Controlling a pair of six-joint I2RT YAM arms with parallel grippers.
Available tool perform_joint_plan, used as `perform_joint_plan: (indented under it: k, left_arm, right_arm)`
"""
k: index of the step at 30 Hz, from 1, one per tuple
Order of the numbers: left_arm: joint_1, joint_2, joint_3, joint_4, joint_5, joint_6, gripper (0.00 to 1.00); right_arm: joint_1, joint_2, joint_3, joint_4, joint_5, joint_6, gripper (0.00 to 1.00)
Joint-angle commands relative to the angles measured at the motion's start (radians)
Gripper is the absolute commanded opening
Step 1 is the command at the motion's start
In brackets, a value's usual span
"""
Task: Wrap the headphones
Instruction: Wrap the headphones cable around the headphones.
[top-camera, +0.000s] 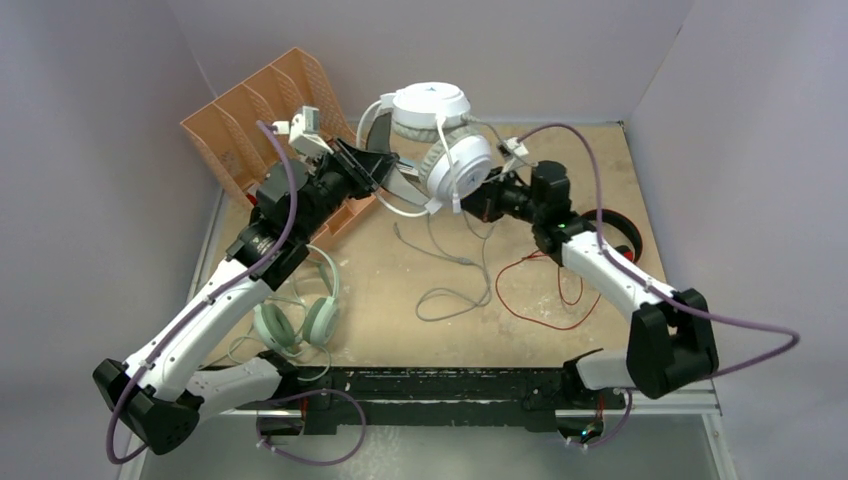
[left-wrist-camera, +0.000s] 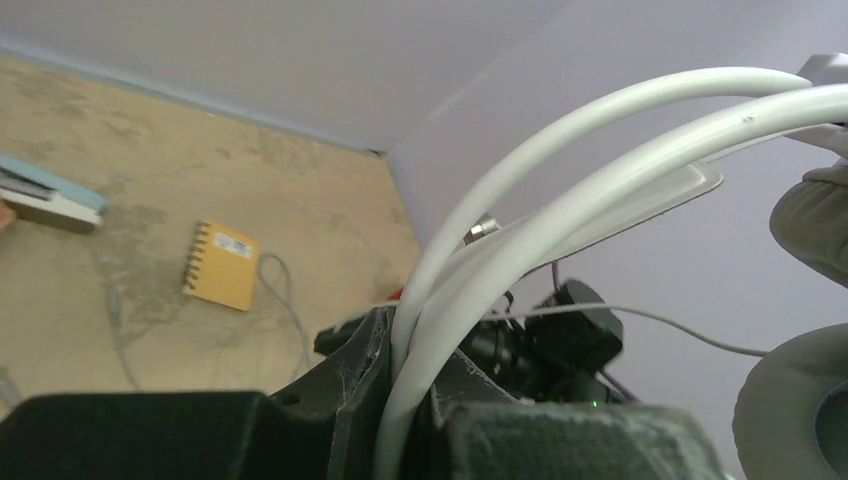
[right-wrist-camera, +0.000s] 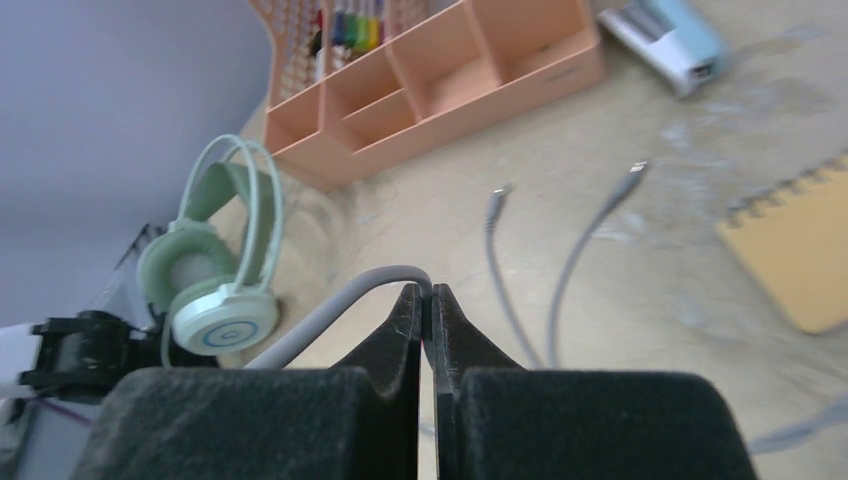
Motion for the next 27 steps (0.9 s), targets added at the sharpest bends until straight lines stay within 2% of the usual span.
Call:
perform_joint_plan:
  k: [1, 5, 9, 13, 16, 18, 21, 27]
  left_arm:
    - [0.01, -0.005, 0.04, 0.181, 0.394, 0.026, 0.0]
    - [0.01, 0.049, 0.104, 0.156, 0.604, 0.132, 0.0]
    - [0.009, 0.1, 0.151, 0.158, 0.756, 0.19, 0.0]
    - [-0.004, 0.145, 0.127, 0.272, 0.937, 0.131, 0.0]
    - [-0.055, 0.162, 0.123, 0.202, 0.993, 0.199, 0.0]
    - [-0.107, 0.171, 0.143, 0.081, 1.0, 0.303, 0.0]
    - [-0.179, 0.187, 0.186, -0.124, 0.94, 0.461, 0.0]
    - [-0.232, 0.2, 0.212, -0.341, 0.799, 0.647, 0.0]
  right_arm:
    - [-0.079, -0.092, -0.04, -0.011, -0.106, -0.182, 0.0]
    - [-0.067, -0.079, 0.01, -0.057, -0.22, -0.297, 0.0]
    - [-0.051, -0.05, 0.004, -0.081, -0.19, -0.278, 0.0]
    - [-0.043, -0.022, 0.012, -0.098, -0.198, -0.251, 0.0]
    - [-0.042, 0.008, 0.078, -0.173, -0.16, -0.228, 0.0]
    - [-0.043, 0.025, 0.129, -0.218, -0.134, -0.207, 0.0]
    - [-0.043, 0.057, 0.219, -0.289, -0.118, -0.187, 0.0]
    - [-0.043, 0.077, 0.339, -0.403, -0.136, -0.152, 0.0]
